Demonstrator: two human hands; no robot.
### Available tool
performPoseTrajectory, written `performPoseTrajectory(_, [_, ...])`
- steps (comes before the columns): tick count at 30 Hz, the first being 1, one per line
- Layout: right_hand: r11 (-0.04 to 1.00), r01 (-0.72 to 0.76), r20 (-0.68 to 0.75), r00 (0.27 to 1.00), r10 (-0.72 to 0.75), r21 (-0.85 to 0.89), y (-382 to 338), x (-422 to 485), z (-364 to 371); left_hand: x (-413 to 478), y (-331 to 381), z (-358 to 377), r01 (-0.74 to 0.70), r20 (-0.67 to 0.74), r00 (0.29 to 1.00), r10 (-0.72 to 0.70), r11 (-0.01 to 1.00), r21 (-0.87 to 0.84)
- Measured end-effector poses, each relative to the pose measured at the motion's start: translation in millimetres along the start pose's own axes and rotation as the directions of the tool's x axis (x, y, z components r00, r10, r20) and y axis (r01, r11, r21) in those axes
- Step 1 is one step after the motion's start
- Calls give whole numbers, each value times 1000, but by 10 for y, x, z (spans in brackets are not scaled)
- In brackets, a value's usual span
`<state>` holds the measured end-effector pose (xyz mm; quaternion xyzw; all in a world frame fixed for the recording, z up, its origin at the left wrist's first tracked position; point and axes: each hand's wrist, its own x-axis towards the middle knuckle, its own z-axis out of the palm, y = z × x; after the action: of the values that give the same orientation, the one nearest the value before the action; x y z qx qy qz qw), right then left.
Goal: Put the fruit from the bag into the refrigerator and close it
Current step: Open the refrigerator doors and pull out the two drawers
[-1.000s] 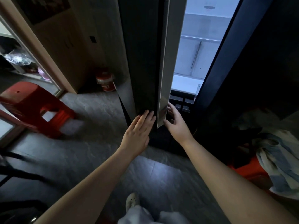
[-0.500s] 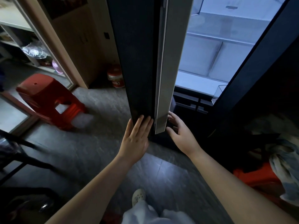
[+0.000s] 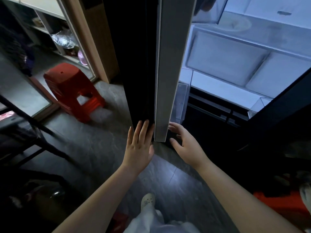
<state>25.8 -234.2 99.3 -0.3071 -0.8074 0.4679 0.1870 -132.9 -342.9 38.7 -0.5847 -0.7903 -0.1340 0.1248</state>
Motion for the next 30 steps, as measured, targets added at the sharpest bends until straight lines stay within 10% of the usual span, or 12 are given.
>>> performPoseTrajectory(9, [883,272,101,962,-253,-383,-138,318,247,-23,-383,-132,171,-18,985,-174,977,-126])
performPoseTrajectory(17, [797,283,64,953,-295,-533,-115,576,295,56,-383,-178,3,-162,986,-26,991,-136])
performPoseTrajectory(30, [608,301,233,953,-192,-735,-135,1286,479,486,-788,17,133,207,970,-124,991,-30])
